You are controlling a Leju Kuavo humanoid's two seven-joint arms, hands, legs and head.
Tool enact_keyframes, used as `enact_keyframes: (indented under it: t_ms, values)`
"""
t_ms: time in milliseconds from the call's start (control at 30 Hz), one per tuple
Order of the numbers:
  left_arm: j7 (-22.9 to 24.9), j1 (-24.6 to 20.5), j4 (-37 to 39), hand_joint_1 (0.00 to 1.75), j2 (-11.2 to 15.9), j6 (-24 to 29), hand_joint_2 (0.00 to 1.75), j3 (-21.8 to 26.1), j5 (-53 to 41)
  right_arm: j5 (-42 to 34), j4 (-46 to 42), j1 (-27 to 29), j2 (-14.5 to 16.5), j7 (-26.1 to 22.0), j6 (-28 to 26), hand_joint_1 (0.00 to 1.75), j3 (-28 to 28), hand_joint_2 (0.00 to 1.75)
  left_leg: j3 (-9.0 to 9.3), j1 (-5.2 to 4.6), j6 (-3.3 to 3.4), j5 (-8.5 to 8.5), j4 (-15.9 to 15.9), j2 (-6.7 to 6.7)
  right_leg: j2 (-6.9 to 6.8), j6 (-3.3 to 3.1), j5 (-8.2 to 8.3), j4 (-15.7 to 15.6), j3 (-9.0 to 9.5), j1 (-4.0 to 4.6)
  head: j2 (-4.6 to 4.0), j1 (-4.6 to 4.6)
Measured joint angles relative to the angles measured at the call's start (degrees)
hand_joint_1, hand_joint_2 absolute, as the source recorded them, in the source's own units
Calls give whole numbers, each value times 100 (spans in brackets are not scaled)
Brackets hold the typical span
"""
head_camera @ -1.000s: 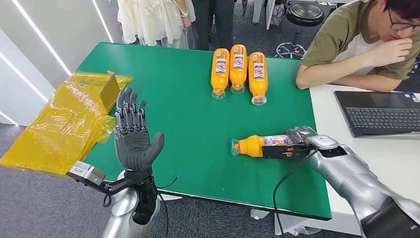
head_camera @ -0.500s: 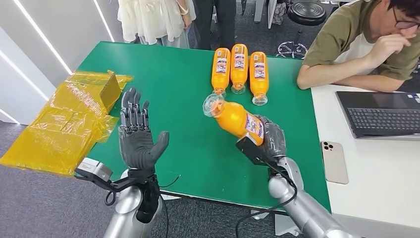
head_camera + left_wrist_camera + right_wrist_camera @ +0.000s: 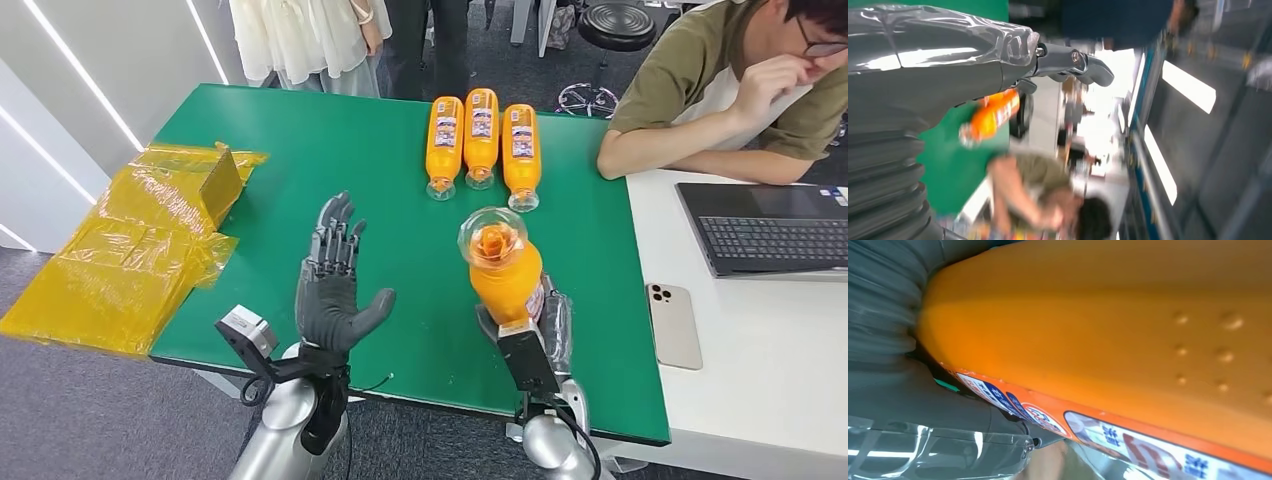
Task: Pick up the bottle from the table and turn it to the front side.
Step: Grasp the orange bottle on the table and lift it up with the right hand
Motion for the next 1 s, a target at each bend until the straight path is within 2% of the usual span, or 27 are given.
enact_keyframes:
  t_ms: [133,233,367,733,867,1000]
  values:
    - [8,-74,123,0,0,-794,175,-288,-122,125,-8,142,105,146,351,175,161,175,0,0,0,0,0,0,0,0,0,1,0,0,0,1]
    - [17,-122,207,0,-7,-1061,175,-462,-180,553,-30,271,178,593,569,175,345,175,1,0,0,0,0,0,1,0,-1,1,-2,1,0,-1]
    - [32,-141,284,0,-13,-1130,175,-524,-178,1119,-135,485,193,1110,900,175,515,175,-1,1,-1,-1,-1,1,1,-1,-2,1,-4,1,0,-1]
    - [62,-137,308,0,-13,-1085,175,-507,-120,1500,-146,507,248,1327,1210,175,655,175,0,0,-1,0,-1,3,5,-2,-1,2,-2,0,0,-2]
    - [143,-123,308,170,-15,-1086,175,-440,-141,1756,-156,499,270,1487,1329,175,662,175,-1,1,-1,0,-1,2,5,-2,-1,2,-2,1,0,-2]
    - [151,-112,308,175,-17,-1077,175,-386,-200,1834,-174,498,276,1536,1413,175,656,175,-1,1,-1,0,-1,2,5,-2,-2,2,-3,1,0,-2]
